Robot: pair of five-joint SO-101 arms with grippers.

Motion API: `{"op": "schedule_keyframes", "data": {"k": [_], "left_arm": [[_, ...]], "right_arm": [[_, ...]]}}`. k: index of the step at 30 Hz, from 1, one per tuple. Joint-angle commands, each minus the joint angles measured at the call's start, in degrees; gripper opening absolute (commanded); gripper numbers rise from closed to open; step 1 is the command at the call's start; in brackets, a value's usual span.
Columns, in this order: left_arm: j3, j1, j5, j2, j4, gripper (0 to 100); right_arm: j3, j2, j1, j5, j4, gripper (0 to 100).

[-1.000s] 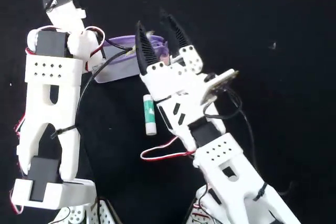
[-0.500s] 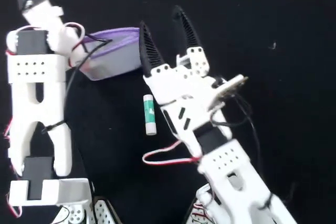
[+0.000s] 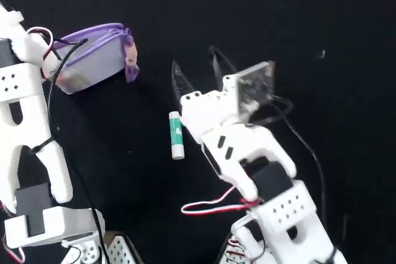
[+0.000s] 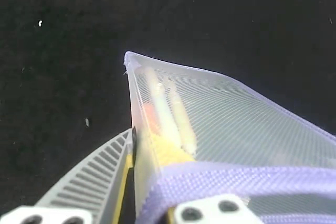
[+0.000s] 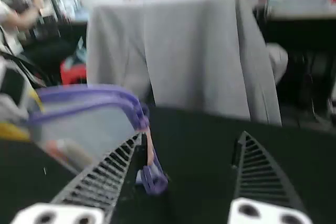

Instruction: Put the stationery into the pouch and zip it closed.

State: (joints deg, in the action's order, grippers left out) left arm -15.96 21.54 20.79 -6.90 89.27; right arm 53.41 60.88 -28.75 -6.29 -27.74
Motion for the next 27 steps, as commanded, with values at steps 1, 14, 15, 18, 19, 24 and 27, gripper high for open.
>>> {"op": "schedule_keyframes", "data": {"k": [1,14,15,18,19,24,27], "left_arm": [[-0.31,1.10,-0.70,-0.35,-1.05,3],[1.54,0.92,-0.62,-0.35,-1.23,3],[1.54,0.84,-0.62,-0.35,-1.23,3],[1.54,0.84,-0.62,-0.35,-1.23,3],[1.54,0.84,-0.62,-0.35,-1.23,3],[1.54,0.84,-0.62,-0.35,-1.23,3],[1.54,0.84,-0.62,-0.35,-1.23,3]], "right_arm": [[-2.68,-5.58,-0.53,1.23,-4.48,25.8],[-12.44,-37.67,-0.62,-8.70,-12.22,25.8],[-14.64,-40.48,-0.62,-9.05,-14.07,25.8],[-21.49,-49.01,-1.32,-10.81,-18.90,25.7],[-23.43,-51.74,-1.76,-10.90,-20.13,25.7],[-28.97,-61.76,-5.89,-10.55,-21.71,25.5],[-31.08,-66.42,-8.18,-10.46,-20.75,25.5]]}}
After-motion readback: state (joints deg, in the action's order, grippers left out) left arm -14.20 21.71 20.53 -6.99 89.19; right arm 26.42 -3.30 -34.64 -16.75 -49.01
